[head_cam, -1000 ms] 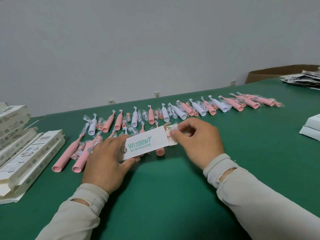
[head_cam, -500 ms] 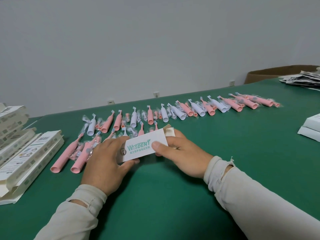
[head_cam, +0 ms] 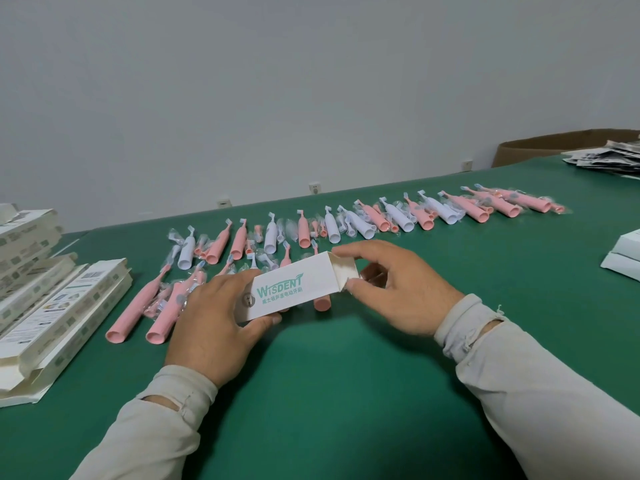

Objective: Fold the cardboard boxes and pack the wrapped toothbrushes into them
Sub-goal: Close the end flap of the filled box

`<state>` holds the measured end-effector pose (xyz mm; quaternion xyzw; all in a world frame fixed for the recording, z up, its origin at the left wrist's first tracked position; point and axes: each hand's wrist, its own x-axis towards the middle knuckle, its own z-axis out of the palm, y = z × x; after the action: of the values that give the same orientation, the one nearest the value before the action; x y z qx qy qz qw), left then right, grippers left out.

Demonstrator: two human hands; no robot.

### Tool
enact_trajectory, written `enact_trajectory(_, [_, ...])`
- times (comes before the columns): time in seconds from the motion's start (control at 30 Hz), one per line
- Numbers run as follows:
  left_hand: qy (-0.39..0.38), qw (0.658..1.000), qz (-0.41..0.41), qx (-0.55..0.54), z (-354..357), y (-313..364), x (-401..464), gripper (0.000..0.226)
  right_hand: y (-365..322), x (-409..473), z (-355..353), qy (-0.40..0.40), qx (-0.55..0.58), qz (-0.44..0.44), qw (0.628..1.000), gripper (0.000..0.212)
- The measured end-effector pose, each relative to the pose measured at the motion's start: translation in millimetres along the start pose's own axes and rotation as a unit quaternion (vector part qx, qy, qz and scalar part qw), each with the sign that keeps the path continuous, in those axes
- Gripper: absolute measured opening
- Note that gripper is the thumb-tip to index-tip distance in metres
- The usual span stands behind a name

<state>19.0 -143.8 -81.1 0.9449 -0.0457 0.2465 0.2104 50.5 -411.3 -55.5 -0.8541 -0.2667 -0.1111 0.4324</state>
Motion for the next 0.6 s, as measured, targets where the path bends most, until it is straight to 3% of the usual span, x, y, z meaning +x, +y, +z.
enact_trajectory(0.1, [0.002, 1.000, -0.002, 0.003, 0, 0, -1, 0.068, 1, 1, 3, 0.034, -0.002, -0.001, 0.999, 0.033])
enact_trajectory(0.33, [0.000, 1.000, -0.005, 0.001, 0, 2, -1, 0.067, -2, 0, 12, 0.060, 0.012, -0.007, 0.998, 0.029])
enact_trajectory(0.47, [0.008, 1.000, -0.006, -0.010, -2, 3, 0, 0.064, -10, -1, 14, 0.108, 0.080, -0.026, 0.991, 0.031])
enact_trajectory(0.6, [0.015, 1.000, -0.001, -0.005, -3, 3, 0, 0.063, -14, 2, 18, 0.130, 0.176, 0.019, 0.976, 0.031])
